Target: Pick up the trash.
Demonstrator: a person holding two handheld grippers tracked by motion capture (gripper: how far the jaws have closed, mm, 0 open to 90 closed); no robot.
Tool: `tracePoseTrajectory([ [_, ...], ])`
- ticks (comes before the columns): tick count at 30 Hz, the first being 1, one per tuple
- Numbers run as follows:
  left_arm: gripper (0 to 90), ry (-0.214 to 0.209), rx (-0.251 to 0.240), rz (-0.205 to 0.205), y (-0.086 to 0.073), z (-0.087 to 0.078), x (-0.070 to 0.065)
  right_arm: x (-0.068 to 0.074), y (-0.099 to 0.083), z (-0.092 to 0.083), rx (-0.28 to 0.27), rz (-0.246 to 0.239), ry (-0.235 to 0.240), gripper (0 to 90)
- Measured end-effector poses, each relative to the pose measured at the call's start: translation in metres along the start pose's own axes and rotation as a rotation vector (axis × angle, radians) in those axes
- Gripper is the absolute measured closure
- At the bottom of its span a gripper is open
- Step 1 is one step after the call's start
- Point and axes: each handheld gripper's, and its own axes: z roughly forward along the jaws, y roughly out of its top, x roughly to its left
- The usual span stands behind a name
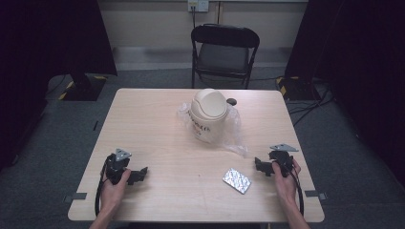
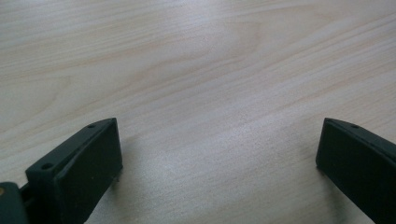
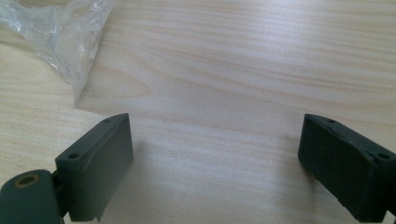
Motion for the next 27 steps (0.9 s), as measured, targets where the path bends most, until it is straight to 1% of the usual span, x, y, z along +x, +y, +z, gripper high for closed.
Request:
tracePoseTrajectory([
  [6, 0.0, -0.007, -0.001, 0.005, 0.000, 0.000, 0.001, -0.001, 0.000, 0.000, 0.001, -0.010, 0.012, 9.5],
  [9, 0.0, -0.014, -0.008, 0.001, -0.001, 0.000, 0.000, -0.001, -0.001, -0.001, 0.000, -0.011, 0.012, 10.3],
  [10, 0.0, -0.022, 0.000, 0.015, -0.001, -0.001, 0.000, -0.001, 0.000, -0.002, 0.005, -0.015, 0.016, 11.7],
  [11, 0.1, -0.021, 0.000, 0.022, -0.001, -0.001, 0.000, -0.001, 0.000, -0.002, 0.006, -0.027, 0.021, 13.9],
  [13, 0.3, -0.026, -0.002, 0.024, -0.002, -0.002, 0.000, 0.001, 0.000, -0.003, 0.010, -0.030, 0.028, 14.3],
  [15, 0.4, -0.027, -0.002, 0.024, -0.002, -0.002, 0.000, 0.001, 0.001, -0.004, 0.016, -0.047, 0.042, 15.6],
  [18, 0.4, -0.027, -0.002, 0.024, -0.002, -0.002, 0.000, 0.003, 0.002, -0.007, 0.013, -0.053, 0.065, 16.6],
  [20, 0.3, -0.028, -0.002, 0.024, -0.002, -0.002, 0.000, 0.003, 0.004, -0.010, 0.004, -0.056, 0.102, 16.6],
  [24, 0.2, -0.028, -0.002, 0.026, -0.002, -0.002, 0.000, 0.003, 0.006, -0.014, -0.014, -0.069, 0.114, 18.5],
  [27, 0.2, -0.028, -0.002, 0.026, -0.002, -0.002, 0.000, 0.003, 0.011, -0.018, -0.023, -0.065, 0.143, 19.4],
])
